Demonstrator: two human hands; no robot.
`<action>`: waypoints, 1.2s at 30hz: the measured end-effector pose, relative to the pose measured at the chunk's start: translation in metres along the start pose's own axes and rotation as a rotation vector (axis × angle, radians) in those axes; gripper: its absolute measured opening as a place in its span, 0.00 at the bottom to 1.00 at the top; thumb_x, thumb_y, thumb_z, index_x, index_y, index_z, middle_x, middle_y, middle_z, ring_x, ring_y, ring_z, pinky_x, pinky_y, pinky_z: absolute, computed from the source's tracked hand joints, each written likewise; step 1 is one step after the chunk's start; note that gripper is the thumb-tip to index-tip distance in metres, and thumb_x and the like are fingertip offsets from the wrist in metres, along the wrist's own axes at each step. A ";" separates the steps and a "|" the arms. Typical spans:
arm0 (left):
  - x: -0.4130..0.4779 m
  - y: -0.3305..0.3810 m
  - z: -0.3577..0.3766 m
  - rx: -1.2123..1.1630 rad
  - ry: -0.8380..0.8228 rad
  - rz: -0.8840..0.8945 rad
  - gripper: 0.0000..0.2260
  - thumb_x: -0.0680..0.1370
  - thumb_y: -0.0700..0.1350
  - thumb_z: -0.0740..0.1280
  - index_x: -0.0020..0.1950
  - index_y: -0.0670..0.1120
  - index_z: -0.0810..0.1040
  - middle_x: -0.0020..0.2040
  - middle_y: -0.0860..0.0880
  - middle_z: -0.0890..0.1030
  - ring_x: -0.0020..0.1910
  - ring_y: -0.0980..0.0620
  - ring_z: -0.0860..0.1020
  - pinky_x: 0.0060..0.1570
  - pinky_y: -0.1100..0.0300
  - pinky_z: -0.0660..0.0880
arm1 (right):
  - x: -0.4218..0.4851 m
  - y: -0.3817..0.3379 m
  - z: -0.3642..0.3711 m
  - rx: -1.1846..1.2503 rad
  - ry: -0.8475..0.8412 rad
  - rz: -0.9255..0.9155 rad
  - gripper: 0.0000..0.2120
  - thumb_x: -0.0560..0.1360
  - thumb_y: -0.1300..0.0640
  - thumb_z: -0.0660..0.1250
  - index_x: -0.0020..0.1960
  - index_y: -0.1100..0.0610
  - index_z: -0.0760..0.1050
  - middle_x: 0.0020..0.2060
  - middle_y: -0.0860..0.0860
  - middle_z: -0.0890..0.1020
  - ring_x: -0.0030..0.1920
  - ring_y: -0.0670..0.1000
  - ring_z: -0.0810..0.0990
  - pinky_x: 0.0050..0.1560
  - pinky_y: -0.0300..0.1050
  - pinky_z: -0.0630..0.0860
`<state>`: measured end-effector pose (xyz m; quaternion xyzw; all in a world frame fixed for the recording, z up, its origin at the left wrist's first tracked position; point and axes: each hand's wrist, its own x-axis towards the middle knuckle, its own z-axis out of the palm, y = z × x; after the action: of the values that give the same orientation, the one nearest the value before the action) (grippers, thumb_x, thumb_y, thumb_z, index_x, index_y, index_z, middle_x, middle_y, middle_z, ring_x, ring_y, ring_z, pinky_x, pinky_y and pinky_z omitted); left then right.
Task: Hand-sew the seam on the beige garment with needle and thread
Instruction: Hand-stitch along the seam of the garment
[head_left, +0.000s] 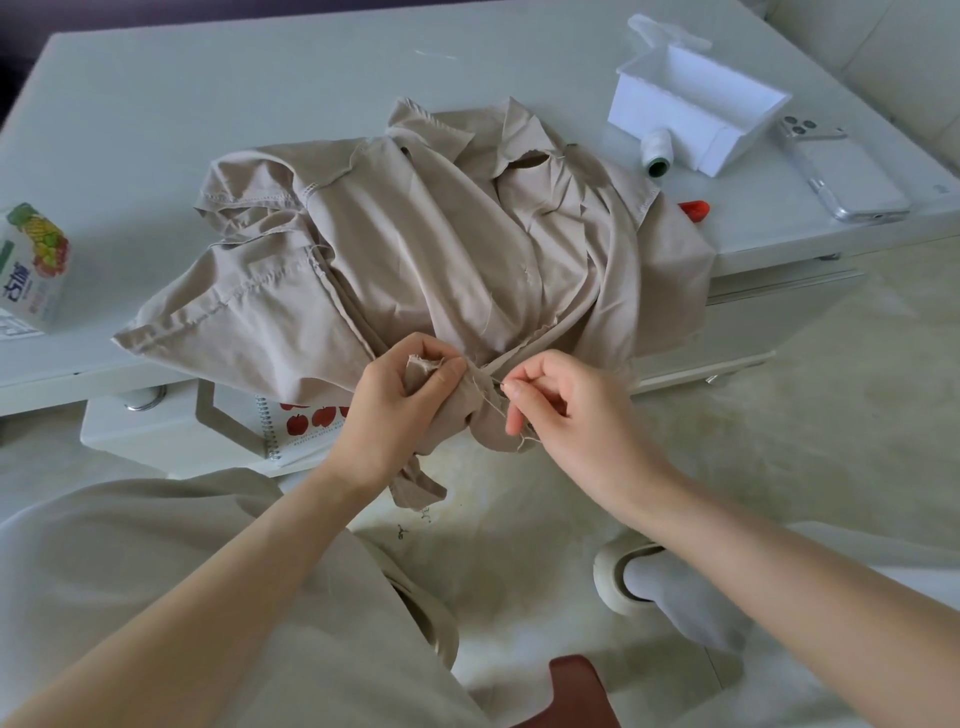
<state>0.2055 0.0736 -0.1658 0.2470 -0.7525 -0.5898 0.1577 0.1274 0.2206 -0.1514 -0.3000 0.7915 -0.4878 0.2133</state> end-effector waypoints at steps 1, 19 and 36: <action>0.000 0.000 0.000 -0.002 0.000 0.002 0.04 0.79 0.42 0.66 0.45 0.45 0.78 0.32 0.58 0.78 0.32 0.62 0.75 0.35 0.71 0.72 | 0.001 -0.001 0.001 -0.010 0.003 0.018 0.07 0.78 0.58 0.62 0.42 0.53 0.75 0.28 0.45 0.80 0.25 0.42 0.70 0.30 0.31 0.65; 0.001 -0.001 -0.003 -0.030 0.011 0.005 0.05 0.78 0.42 0.66 0.43 0.47 0.78 0.33 0.58 0.79 0.34 0.61 0.76 0.36 0.68 0.73 | 0.002 0.000 0.004 0.014 0.036 0.088 0.07 0.77 0.57 0.65 0.40 0.55 0.77 0.21 0.41 0.72 0.26 0.42 0.68 0.30 0.32 0.64; 0.000 0.000 -0.008 -0.007 0.025 0.034 0.04 0.77 0.42 0.68 0.43 0.44 0.81 0.39 0.44 0.83 0.42 0.45 0.80 0.44 0.51 0.78 | 0.012 -0.008 0.022 -0.158 -0.006 0.107 0.07 0.79 0.54 0.62 0.43 0.52 0.74 0.23 0.43 0.76 0.26 0.42 0.73 0.30 0.34 0.68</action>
<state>0.2100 0.0668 -0.1634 0.2408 -0.7524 -0.5867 0.1779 0.1341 0.1957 -0.1543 -0.2745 0.8419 -0.4108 0.2171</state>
